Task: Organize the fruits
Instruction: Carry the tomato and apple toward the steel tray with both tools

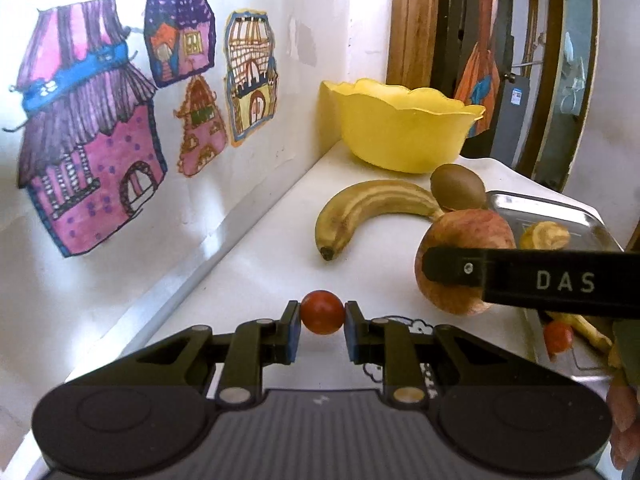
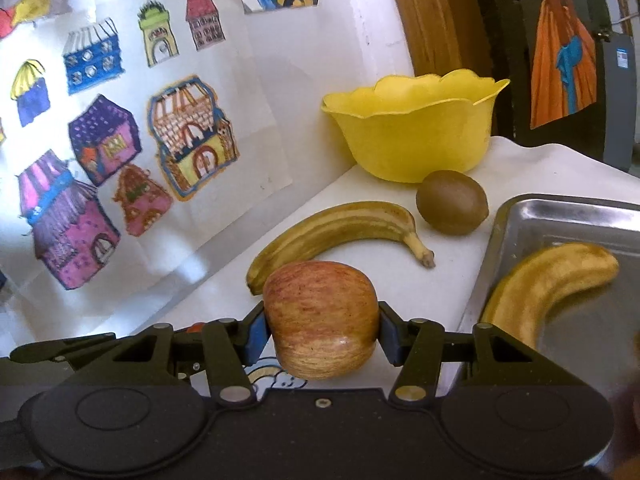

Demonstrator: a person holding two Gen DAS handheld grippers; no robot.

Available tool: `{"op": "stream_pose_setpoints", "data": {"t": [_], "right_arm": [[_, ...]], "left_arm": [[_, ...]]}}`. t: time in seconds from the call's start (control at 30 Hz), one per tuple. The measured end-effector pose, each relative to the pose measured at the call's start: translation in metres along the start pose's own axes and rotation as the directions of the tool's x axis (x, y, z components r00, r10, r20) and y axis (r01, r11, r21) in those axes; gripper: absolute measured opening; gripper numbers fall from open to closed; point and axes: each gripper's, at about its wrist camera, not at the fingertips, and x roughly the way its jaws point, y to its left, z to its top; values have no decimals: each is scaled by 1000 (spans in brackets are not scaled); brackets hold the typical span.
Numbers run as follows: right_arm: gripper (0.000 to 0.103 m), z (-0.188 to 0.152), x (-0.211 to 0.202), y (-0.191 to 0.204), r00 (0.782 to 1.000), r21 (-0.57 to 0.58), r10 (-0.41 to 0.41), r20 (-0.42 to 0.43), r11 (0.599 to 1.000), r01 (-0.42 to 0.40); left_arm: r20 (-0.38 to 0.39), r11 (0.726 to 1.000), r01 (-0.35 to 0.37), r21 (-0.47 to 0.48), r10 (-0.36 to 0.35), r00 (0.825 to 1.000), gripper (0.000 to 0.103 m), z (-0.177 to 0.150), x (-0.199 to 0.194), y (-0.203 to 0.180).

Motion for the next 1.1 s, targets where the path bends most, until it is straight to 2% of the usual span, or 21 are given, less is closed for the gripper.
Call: {"op": "stream_pose_setpoints", "data": {"t": [0.2, 0.43, 0.8, 0.97, 1.1], "right_arm": [[57, -10, -34, 5, 999, 47, -28, 45, 999, 26], [57, -23, -87, -2, 991, 102, -109, 81, 990, 101], [57, -47, -162, -45, 949, 185, -296, 110, 944, 273], [57, -54, -176, -62, 938, 222, -333, 101, 926, 305], [57, -53, -177, -69, 940, 227, -324, 109, 928, 294]], "left_arm": [[9, 998, 52, 36, -52, 999, 25, 1, -16, -7], [8, 985, 147, 90, -149, 989, 25, 9, -25, -34], [-21, 937, 307, 169, -308, 951, 25, 8, -31, -107], [-53, 921, 335, 201, -331, 942, 25, -1, -26, -127], [-80, 927, 325, 188, -316, 945, 25, -3, -21, -133]]}}
